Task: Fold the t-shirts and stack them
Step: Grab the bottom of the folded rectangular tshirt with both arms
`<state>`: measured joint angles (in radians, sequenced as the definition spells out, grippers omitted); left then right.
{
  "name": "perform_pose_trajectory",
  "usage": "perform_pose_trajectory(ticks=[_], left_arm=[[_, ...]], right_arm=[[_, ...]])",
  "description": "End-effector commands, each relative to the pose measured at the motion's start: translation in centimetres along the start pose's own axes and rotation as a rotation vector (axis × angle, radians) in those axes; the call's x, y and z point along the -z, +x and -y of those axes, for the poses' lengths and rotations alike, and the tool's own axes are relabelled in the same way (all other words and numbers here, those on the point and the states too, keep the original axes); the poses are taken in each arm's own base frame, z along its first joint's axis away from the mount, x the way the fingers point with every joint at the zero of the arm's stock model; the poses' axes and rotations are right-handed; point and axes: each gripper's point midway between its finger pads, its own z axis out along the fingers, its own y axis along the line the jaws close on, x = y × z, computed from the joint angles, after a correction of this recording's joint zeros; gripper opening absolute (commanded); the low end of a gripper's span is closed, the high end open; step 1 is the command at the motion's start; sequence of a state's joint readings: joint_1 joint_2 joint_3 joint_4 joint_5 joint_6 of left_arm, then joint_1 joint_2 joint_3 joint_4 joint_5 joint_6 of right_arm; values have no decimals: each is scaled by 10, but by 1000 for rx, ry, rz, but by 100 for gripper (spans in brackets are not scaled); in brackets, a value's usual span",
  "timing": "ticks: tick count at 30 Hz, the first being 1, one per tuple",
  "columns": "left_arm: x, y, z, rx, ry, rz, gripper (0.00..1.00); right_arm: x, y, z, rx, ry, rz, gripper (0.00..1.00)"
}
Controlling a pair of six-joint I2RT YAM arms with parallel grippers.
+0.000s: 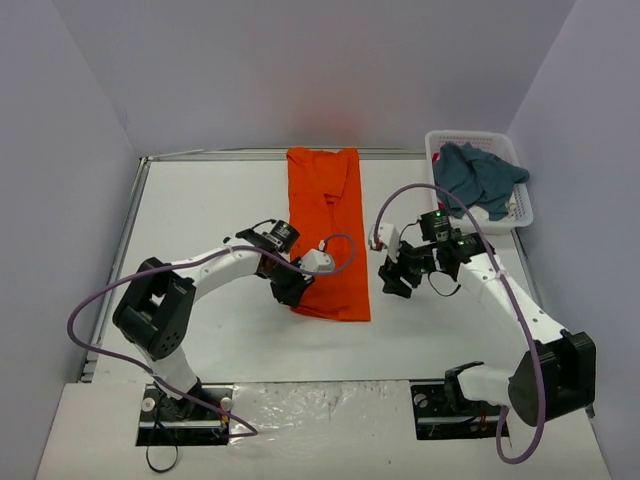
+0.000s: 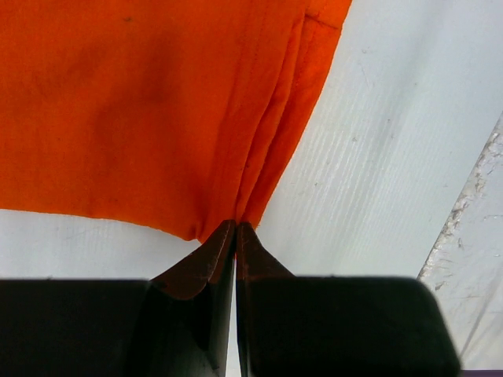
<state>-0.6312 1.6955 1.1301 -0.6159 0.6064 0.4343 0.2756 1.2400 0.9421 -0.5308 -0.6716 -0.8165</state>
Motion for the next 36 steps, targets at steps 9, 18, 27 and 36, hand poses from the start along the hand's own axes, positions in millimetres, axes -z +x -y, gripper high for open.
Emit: perform_pose_trajectory(ticks=[9,18,27,36], left_arm=[[3,-2,-10,97,66,47,2],[0,-1,-9,107,90,45,3],[0,0,-10,121,100,51,2],[0,0,-12,129,102,53,2]], right_arm=[[-43,18,-42,123,-122,-131,40],[-64,30,-54,143,-183,-207,38],[-84,35,-65,177,-242,-282,36],[-101,46,-70,200,-283,-356,36]])
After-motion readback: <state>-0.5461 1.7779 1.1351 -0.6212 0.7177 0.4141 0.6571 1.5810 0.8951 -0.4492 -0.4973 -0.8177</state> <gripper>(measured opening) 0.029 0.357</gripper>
